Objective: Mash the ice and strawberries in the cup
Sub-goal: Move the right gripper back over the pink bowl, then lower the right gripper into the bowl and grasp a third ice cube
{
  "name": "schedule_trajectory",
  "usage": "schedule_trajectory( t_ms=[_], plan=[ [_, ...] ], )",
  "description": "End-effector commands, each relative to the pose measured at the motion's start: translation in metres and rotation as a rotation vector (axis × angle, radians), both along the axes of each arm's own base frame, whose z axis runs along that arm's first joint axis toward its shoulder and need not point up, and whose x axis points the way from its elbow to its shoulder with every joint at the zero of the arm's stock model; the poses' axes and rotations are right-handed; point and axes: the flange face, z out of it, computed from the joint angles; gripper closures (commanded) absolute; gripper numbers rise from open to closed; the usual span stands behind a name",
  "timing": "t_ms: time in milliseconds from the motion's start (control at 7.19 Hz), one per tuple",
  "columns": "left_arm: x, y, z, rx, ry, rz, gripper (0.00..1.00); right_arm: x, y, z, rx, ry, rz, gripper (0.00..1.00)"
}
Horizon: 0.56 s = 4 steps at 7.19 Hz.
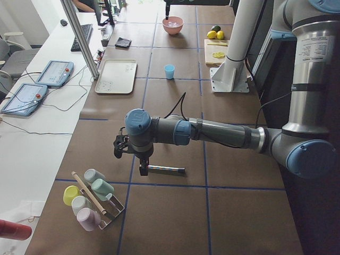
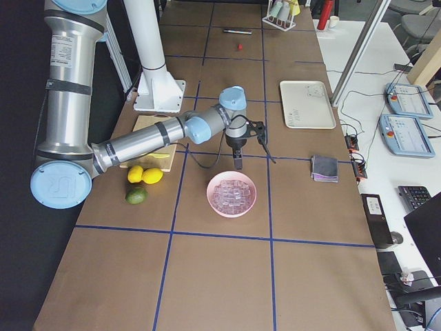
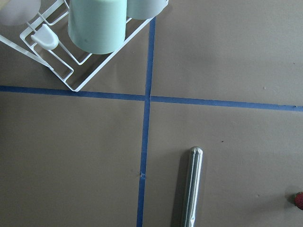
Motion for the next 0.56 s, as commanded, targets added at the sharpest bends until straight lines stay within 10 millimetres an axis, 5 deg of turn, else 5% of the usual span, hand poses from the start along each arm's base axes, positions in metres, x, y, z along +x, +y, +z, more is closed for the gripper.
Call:
schedule_trajectory(
  t_ms=[0,417],
  plan=[
    [0.001,0.0,0.0,-0.001,0.0,-0.001,0.0,-0.003,-0.006,0.062,-0.047,0.023,-0.003,0.01],
    [0.001,0.0,0.0,-0.003,0.0,-0.001,0.0,-0.008,-0.014,0.095,-0.096,0.052,-0.011,0.01]
  ],
)
